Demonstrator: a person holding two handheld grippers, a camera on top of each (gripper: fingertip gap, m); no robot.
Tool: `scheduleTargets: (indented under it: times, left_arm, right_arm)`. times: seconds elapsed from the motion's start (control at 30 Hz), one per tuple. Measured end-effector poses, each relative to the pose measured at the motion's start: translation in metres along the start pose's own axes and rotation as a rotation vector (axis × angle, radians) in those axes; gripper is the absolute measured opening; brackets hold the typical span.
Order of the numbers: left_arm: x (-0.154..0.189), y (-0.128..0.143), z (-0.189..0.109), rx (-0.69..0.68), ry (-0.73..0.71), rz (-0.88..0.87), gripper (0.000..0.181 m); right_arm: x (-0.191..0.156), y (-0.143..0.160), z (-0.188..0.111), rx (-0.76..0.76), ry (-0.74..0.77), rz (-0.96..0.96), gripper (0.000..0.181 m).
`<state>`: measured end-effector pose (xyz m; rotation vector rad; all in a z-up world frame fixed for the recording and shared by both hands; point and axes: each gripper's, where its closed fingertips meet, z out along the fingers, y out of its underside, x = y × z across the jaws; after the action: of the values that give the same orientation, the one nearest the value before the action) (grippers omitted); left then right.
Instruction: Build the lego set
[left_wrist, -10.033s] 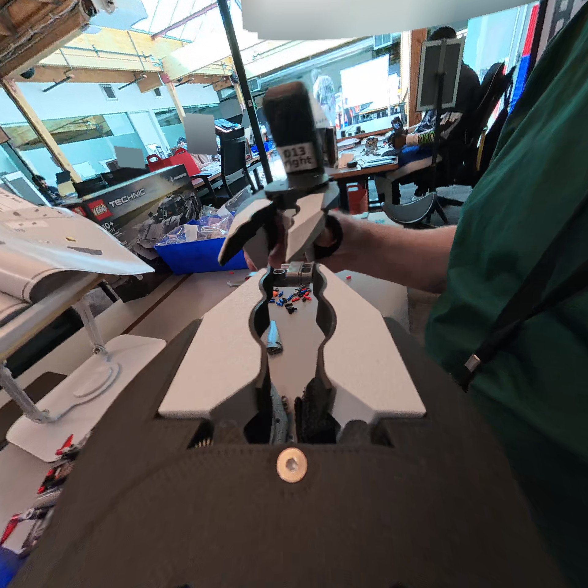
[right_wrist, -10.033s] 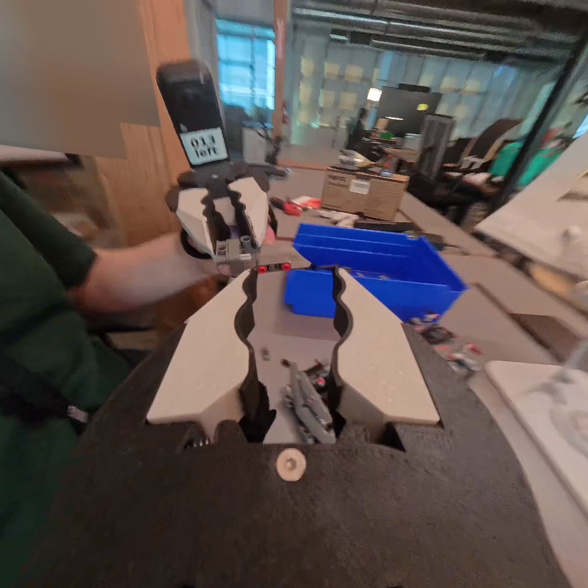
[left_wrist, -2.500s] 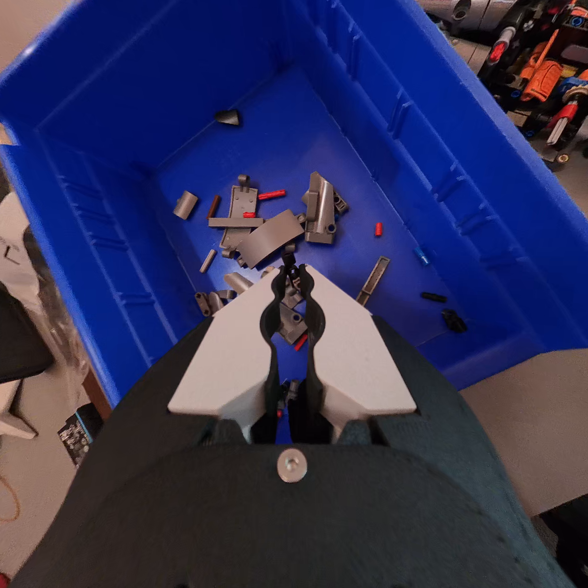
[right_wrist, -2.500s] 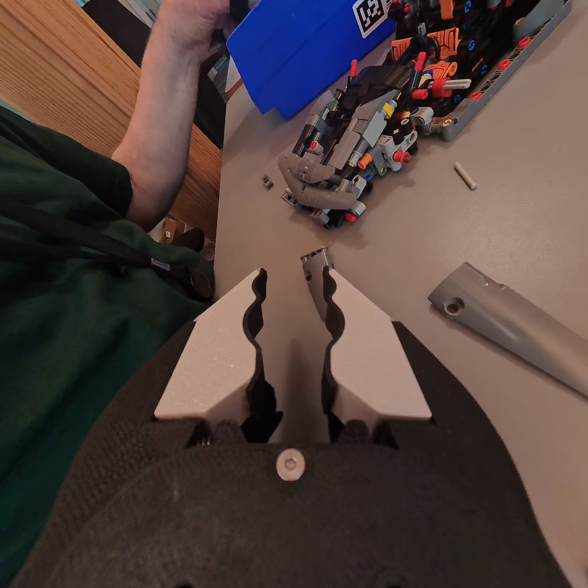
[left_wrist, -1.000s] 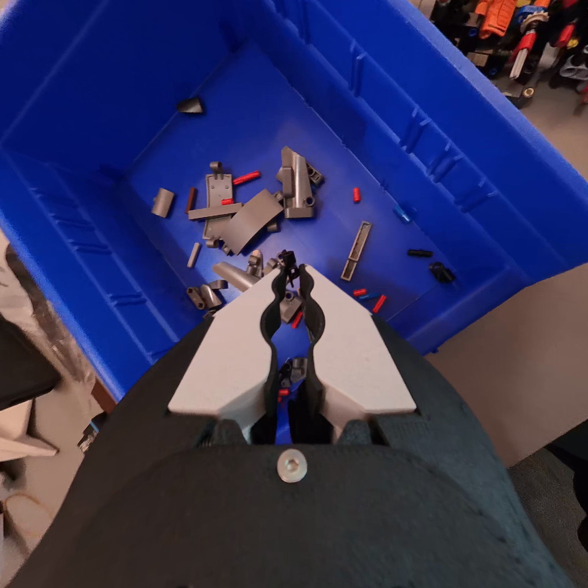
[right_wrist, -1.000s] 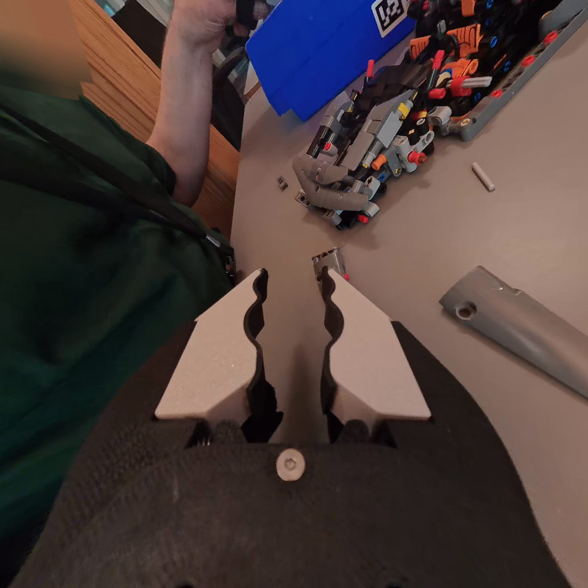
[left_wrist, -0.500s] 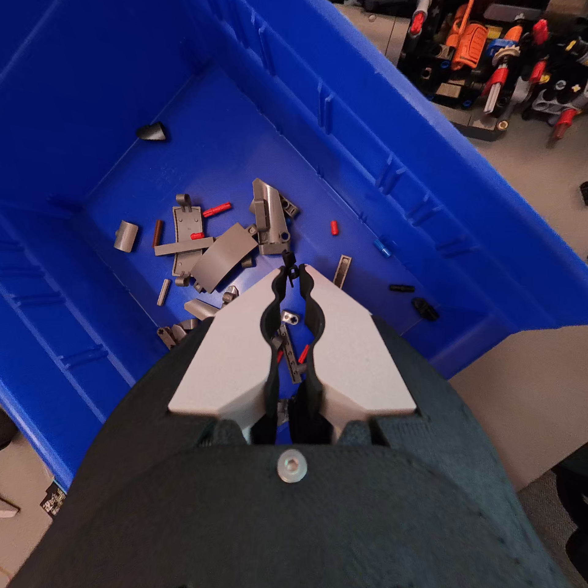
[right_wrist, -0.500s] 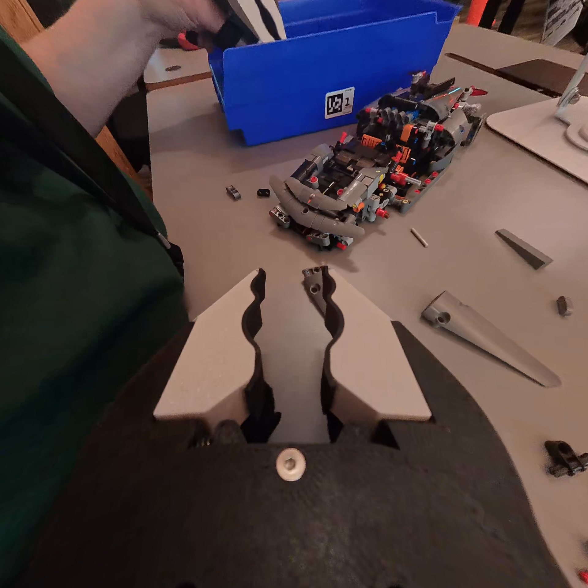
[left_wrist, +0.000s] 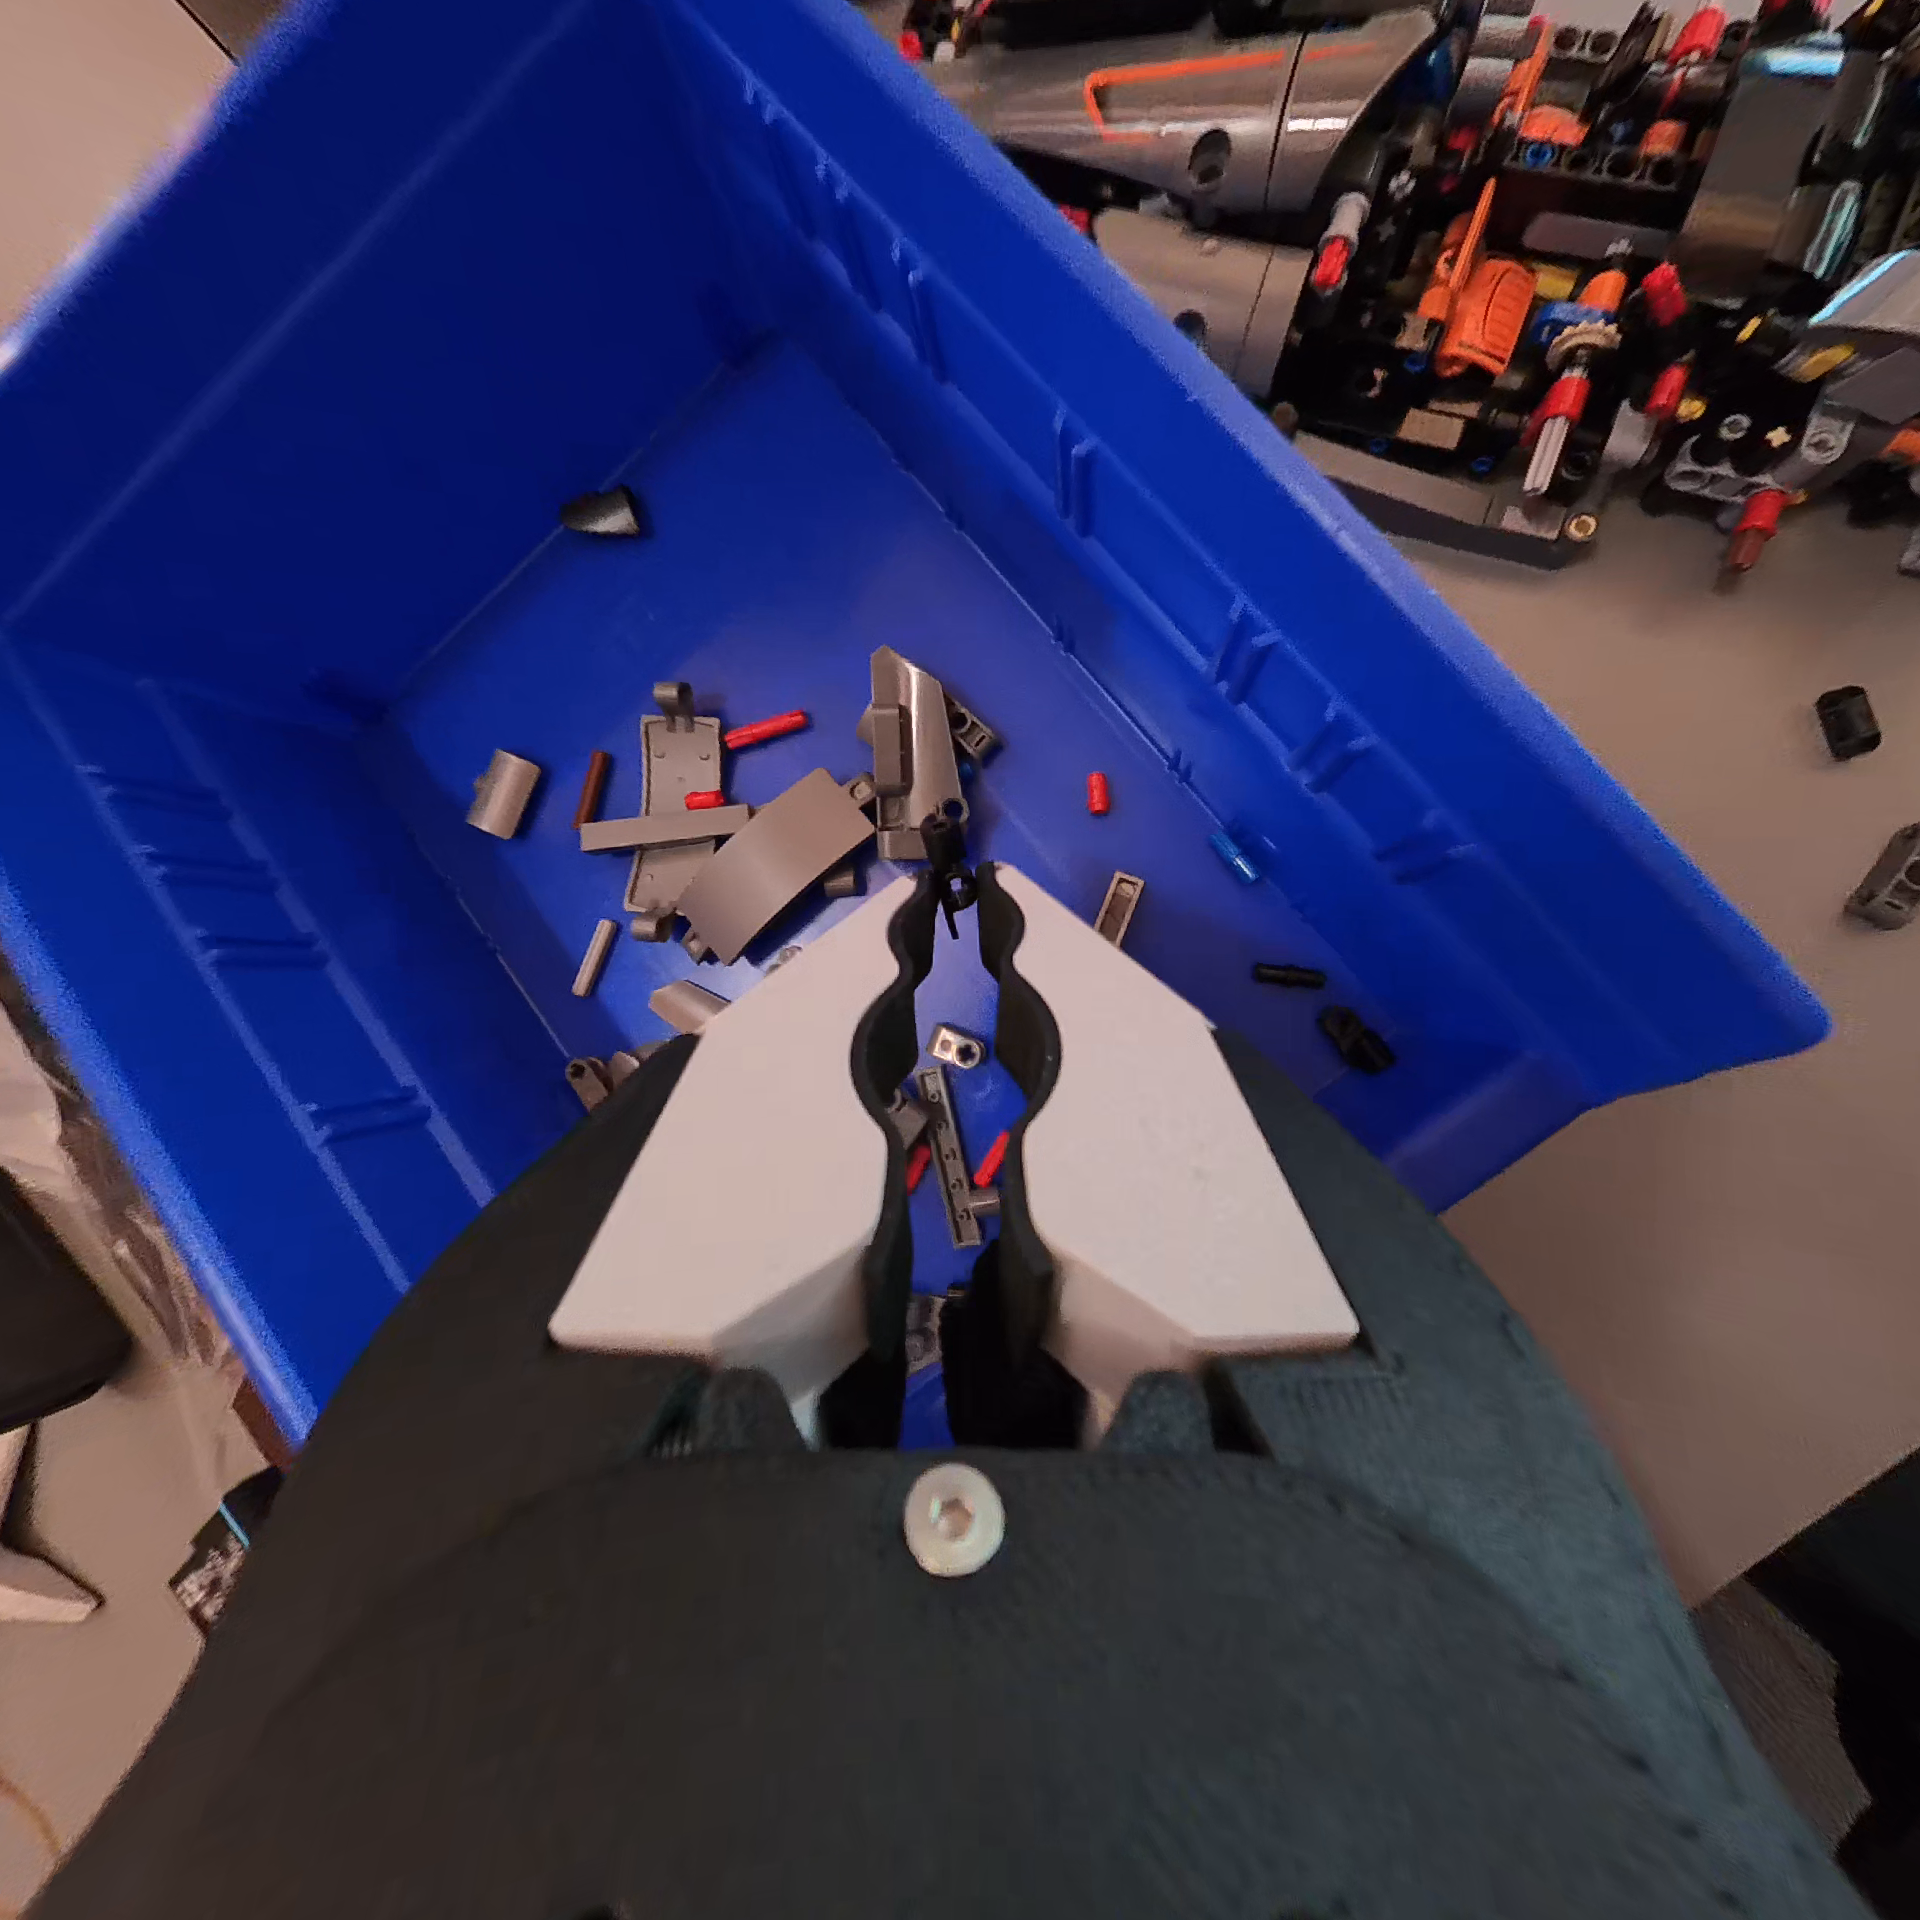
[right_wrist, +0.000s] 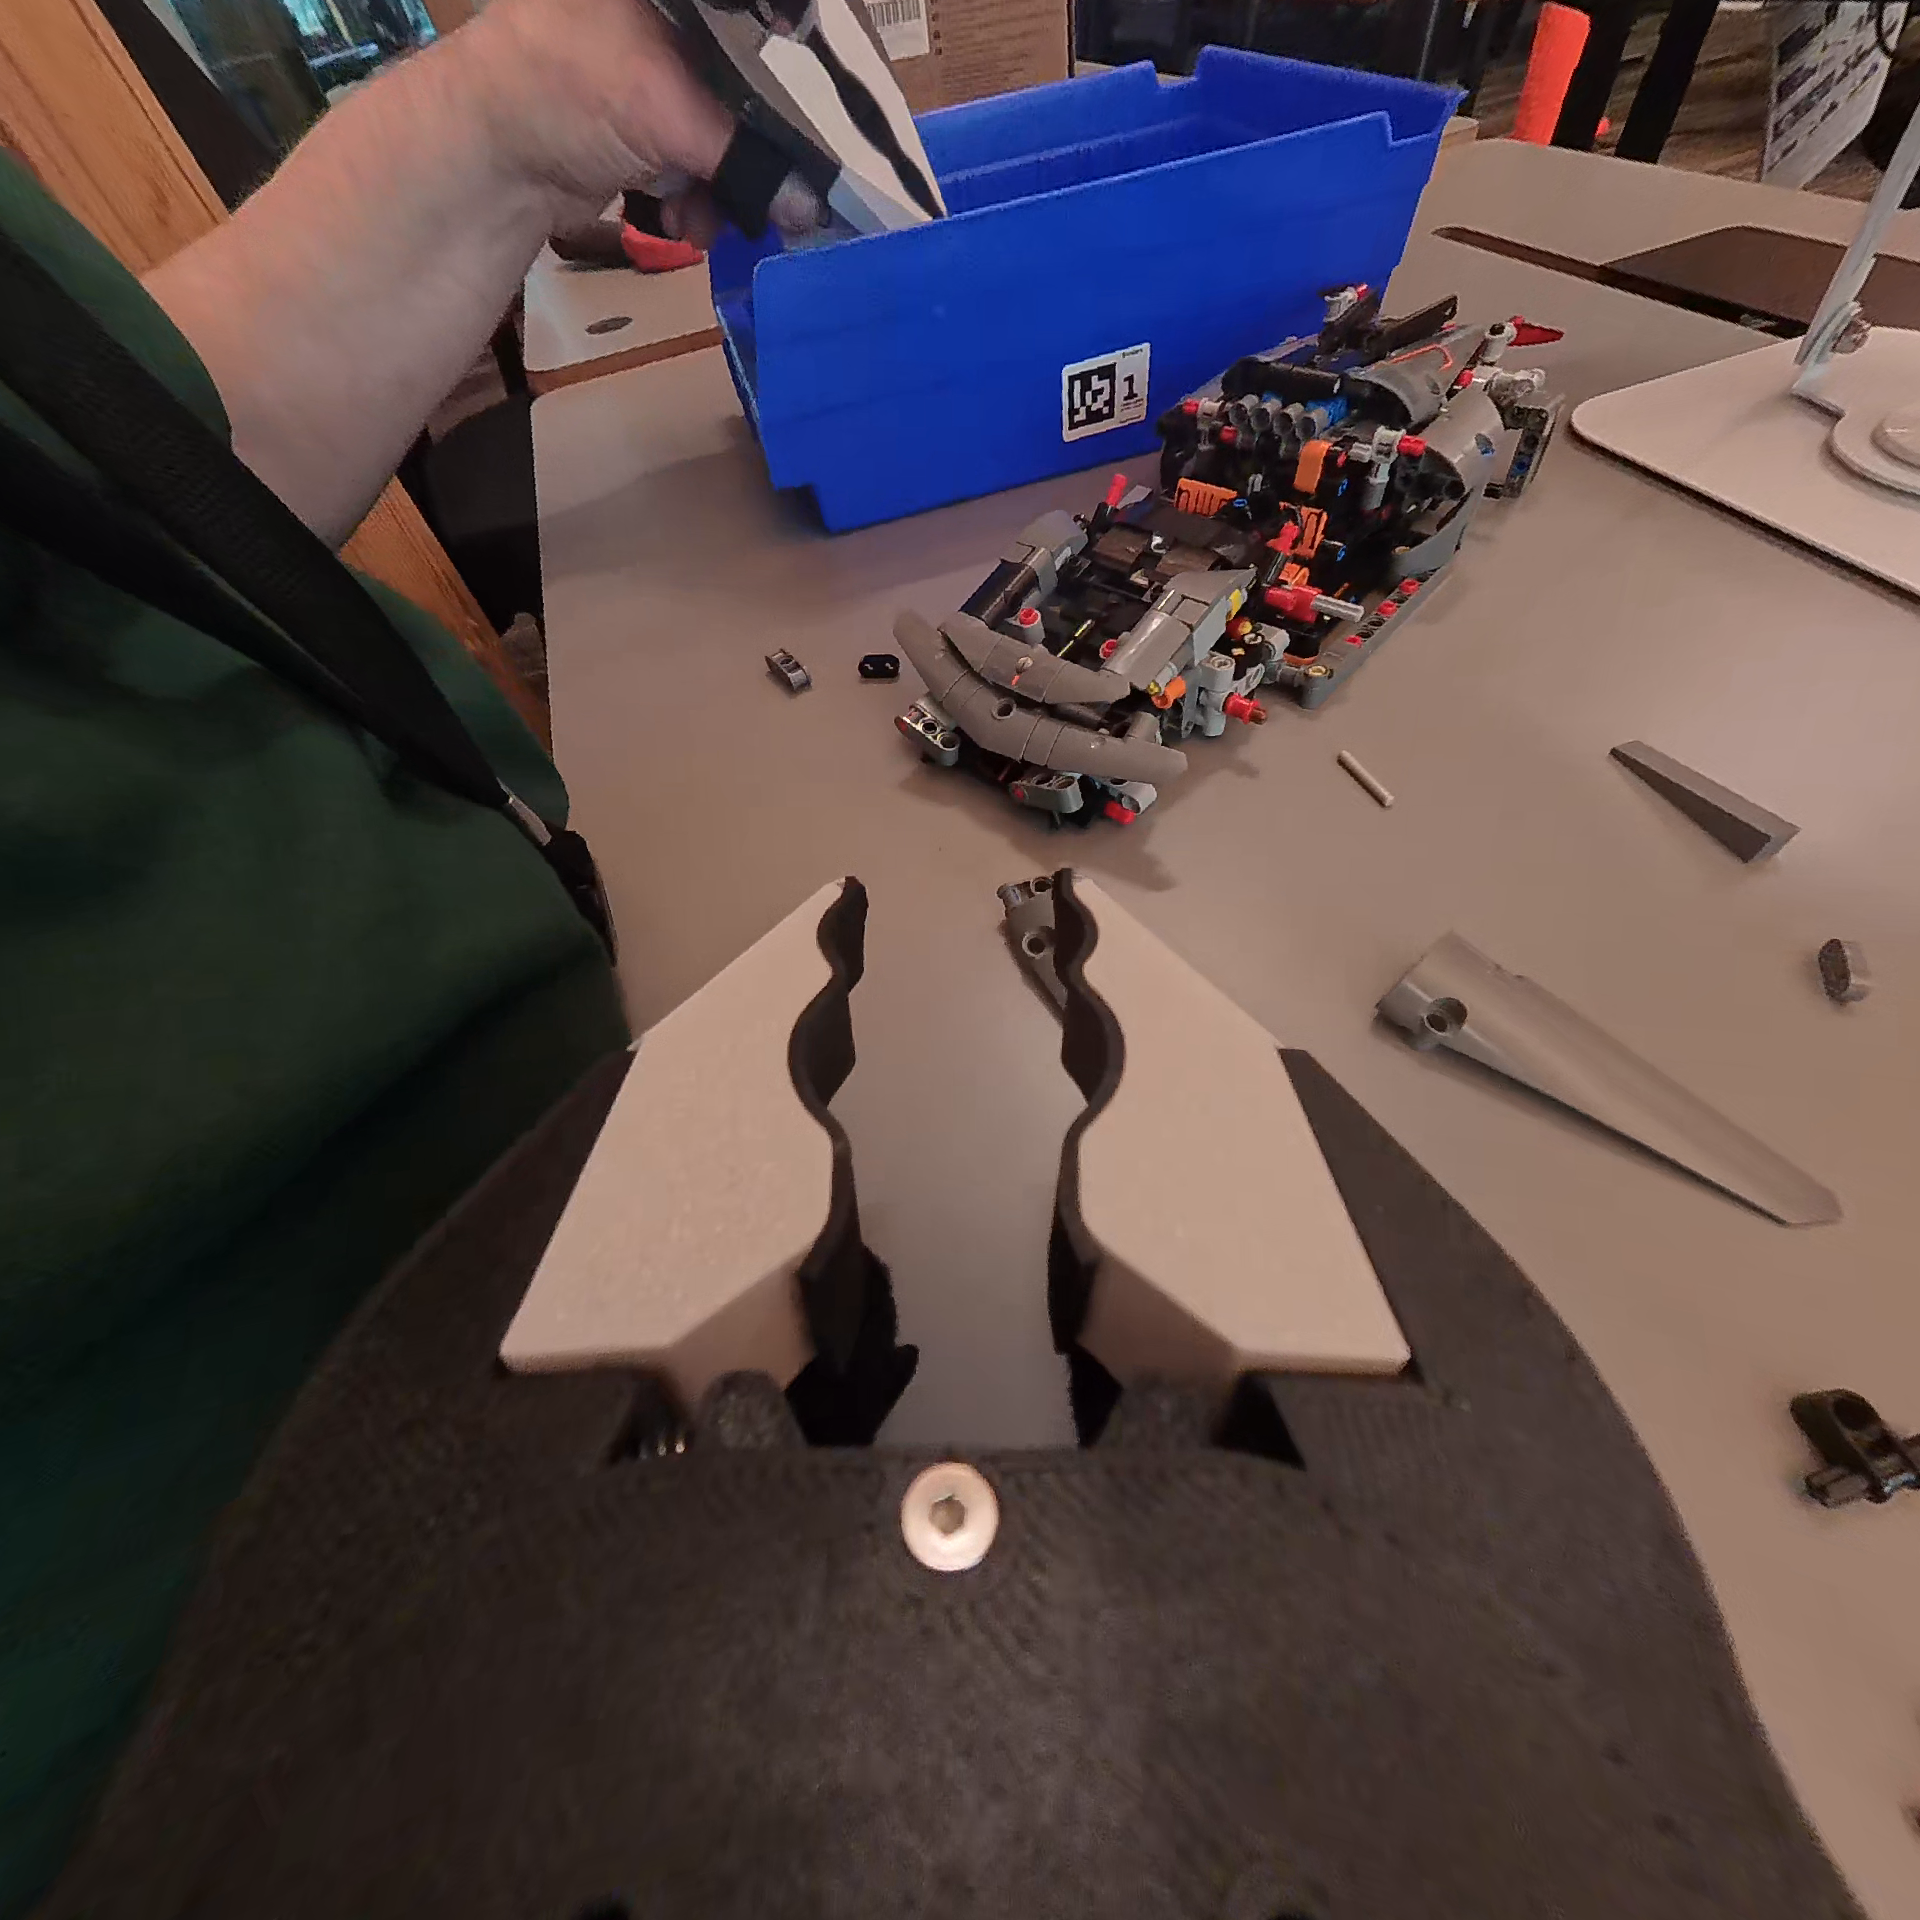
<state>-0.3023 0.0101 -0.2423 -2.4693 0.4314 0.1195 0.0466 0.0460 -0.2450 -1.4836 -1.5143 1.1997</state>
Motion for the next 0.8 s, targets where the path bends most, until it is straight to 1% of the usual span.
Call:
scheduleTargets:
  times: [0.2, 0.43, 0.53, 0.63, 0.8]
  left_arm:
    - [0.004, -0.021, -0.022, 0.082, -0.053, 0.018, 0.006]
    - [0.029, -0.056, -0.053, 0.146, -0.068, 0.083, 0.006]
    - [0.05, -0.073, -0.059, 0.195, -0.02, 0.106, 0.006]
    - [0.08, -0.093, -0.06, 0.259, 0.056, 0.124, 0.005]
    - [0.134, -0.126, -0.05, 0.356, 0.212, 0.14, 0.005]
  right_arm:
    - [-0.002, -0.004, -0.002, 0.027, 0.013, -0.005, 0.035]
    - [-0.015, -0.014, 0.001, 0.081, -0.024, 0.002, 0.036]
    - [-0.018, -0.017, 0.002, 0.086, -0.035, -0.018, 0.036]
    - [-0.018, -0.024, -0.001, 0.103, -0.03, -0.038, 0.035]
    - [-0.011, -0.034, -0.011, 0.144, 0.007, -0.039, 0.034]
